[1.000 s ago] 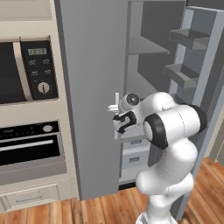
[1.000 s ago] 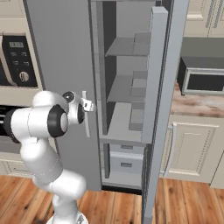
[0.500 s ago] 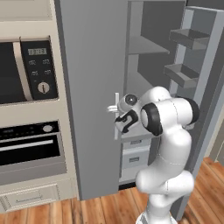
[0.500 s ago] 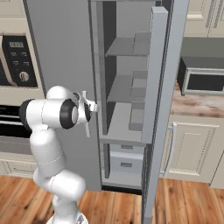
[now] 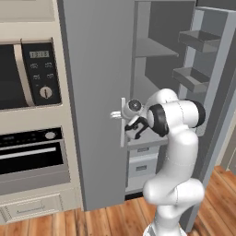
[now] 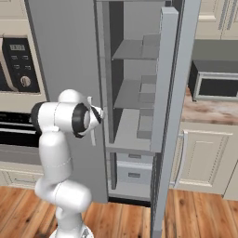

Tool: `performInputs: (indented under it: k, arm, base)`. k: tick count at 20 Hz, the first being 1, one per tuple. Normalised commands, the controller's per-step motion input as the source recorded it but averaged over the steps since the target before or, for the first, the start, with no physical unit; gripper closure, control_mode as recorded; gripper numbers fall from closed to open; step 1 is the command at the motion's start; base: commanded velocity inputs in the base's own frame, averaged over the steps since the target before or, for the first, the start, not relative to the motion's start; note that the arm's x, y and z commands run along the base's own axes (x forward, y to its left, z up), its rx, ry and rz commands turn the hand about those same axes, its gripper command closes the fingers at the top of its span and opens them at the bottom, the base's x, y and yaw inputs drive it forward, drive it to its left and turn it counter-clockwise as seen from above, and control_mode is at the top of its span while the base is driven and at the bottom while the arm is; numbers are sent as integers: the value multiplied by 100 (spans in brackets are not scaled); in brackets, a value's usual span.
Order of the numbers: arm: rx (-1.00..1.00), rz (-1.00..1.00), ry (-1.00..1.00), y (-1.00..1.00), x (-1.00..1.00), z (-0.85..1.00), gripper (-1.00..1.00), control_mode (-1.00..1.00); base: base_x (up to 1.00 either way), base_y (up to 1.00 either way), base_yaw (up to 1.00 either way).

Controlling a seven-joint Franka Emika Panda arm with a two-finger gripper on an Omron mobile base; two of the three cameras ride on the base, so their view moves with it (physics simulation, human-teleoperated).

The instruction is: Place one of the steaks on the plate and the other in the bowl. Then place the bowl in the fridge.

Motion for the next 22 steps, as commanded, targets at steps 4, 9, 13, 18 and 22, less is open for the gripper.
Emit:
performInputs:
  k: [4, 9, 13, 18, 22]
  arm:
    - [0, 1, -3, 1, 44, -19, -100, -100]
    - [0, 0, -5, 7, 43, -14, 100, -100]
    - [0, -2, -1, 1, 13, 0, 100, -100]
    - [0, -13, 1, 0, -18, 0, 100, -100]
    - [0, -13, 0, 0, -52, 0, 100, -100]
  base:
    - [0, 0, 0]
    - [0, 0, 0]
    - [0, 0, 0]
    - [0, 0, 0]
    - [0, 0, 0]
